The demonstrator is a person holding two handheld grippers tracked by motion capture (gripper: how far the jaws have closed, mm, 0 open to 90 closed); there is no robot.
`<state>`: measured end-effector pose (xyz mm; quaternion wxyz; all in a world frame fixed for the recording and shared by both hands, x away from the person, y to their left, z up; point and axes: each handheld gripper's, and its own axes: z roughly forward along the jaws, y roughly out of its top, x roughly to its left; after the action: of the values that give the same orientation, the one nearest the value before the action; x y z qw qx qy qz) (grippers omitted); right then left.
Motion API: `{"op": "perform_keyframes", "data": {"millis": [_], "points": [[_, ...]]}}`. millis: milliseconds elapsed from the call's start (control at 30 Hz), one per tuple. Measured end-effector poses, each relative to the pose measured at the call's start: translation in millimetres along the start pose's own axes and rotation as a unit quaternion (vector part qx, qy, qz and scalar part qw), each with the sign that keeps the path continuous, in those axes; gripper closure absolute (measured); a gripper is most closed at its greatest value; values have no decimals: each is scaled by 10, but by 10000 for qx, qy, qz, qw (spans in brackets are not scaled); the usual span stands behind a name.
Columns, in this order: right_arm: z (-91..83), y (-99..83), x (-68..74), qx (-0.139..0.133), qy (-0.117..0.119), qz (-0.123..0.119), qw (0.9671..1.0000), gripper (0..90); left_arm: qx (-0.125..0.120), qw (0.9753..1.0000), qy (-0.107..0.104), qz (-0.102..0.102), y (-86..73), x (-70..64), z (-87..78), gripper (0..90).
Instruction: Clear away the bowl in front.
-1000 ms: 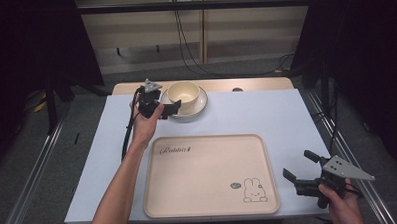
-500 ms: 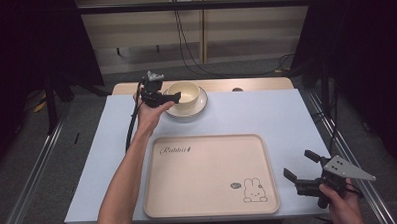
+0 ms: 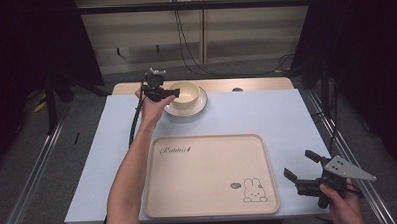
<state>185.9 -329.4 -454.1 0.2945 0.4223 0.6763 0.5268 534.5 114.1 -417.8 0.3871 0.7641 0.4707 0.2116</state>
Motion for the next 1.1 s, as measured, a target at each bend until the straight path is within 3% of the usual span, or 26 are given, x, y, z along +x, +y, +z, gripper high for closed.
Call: {"op": "perform_keyframes", "data": {"millis": [67,200,233,267,367,467,533,567,667,700,767,867,933,1033,1100], "points": [[-1,0,-3,-3,12,-13,10000,14,-6,10000,79,-25,3,-23,30,172],[-4,-3,1,12,48,-24,10000,14,95,9995,-24,-310,-21,-9,114,173],[-5,-2,3,23,54,-2,10000,14,221,9995,24,-242,-25,5,122,173],[-4,-2,1,13,45,-16,10000,14,194,9992,-10,-341,-32,-2,149,176],[-3,-1,1,14,49,-13,10000,15,345,9989,121,-303,-27,-27,195,219],[-5,-1,1,18,55,-21,10000,15,412,9985,65,-366,-1,-38,223,284],[-9,-1,2,14,53,-22,10000,14,510,9970,-26,-578,2,-37,256,304],[-8,0,-1,1,39,-29,10000,15,597,9970,16,-491,-11,-44,279,320],[-6,-2,-1,16,53,-53,10000,15,725,9962,65,-486,-35,-69,339,351],[-7,-2,2,16,69,-36,10000,15,761,9957,77,-517,-43,-73,357,437],[-7,-1,0,19,56,-44,10000,14,837,9948,265,-513,-56,-96,388,441],[-4,-4,-1,18,69,-62,10000,14,1001,9936,184,-482,-92,-87,438,457],[-5,-4,-2,12,69,-67,10000,14,1085,9924,126,-566,-103,-83,456,487],[-3,-4,-5,13,56,-63,10000,15,1072,9915,230,-700,-93,-89,469,553],[-4,-5,-5,9,64,-67,10000,14,1126,9911,205,-682,-89,-69,469,576]]}}
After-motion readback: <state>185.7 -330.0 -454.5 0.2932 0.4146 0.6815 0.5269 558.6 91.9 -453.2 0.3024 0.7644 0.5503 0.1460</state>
